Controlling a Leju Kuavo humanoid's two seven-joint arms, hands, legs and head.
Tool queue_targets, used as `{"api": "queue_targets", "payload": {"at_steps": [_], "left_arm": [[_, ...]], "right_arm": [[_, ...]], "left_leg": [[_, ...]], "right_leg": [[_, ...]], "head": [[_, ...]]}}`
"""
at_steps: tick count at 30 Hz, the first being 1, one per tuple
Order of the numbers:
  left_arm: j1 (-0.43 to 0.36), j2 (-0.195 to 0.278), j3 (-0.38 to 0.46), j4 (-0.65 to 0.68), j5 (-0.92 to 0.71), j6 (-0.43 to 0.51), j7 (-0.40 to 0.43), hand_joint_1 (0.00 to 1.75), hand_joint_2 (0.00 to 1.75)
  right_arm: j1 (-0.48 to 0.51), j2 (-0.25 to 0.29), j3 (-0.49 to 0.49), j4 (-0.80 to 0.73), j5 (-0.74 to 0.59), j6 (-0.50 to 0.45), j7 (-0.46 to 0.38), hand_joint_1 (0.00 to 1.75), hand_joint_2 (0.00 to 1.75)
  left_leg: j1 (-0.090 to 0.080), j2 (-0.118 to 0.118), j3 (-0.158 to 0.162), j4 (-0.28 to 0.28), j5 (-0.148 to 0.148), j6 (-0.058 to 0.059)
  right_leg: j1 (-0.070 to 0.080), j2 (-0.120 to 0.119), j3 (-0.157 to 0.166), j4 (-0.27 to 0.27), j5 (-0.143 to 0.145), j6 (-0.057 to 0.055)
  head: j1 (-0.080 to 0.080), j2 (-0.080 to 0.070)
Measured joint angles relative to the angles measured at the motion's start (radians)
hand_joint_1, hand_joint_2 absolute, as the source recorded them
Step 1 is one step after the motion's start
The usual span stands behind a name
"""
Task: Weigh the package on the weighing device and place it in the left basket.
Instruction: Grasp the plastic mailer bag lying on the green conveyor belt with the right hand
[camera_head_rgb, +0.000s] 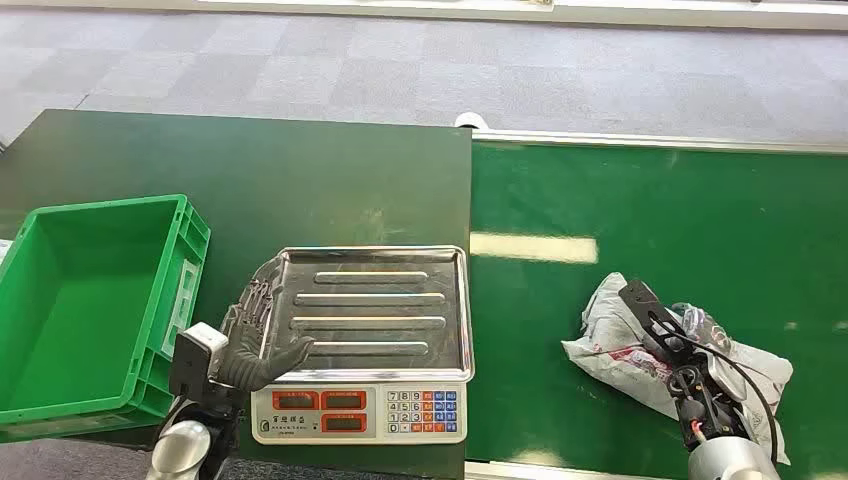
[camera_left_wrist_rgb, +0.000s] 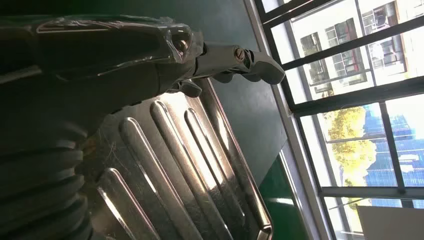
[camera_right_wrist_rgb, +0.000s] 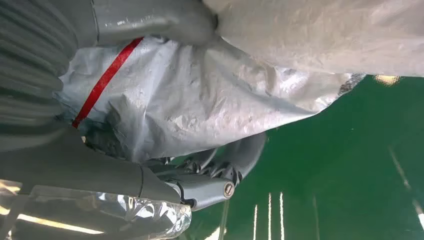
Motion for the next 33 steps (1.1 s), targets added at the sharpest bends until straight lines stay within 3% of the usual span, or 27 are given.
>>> {"api": "queue_targets", "payload": {"at_steps": [33], "left_arm": [[0.0,0.0,0.0,0.002,0.0,0.0,0.003,0.0,1.75]], "right_arm": [[-0.002,0.006,0.0,0.0,0.003,0.012,-0.014,1.75,1.75]], "left_leg": [[0.0,0.0,0.0,0.0,0.0,0.0]], "right_leg": [[0.0,0.0,0.0,0.0,0.0,0.0]], "head": [[0.0,0.0]]}}
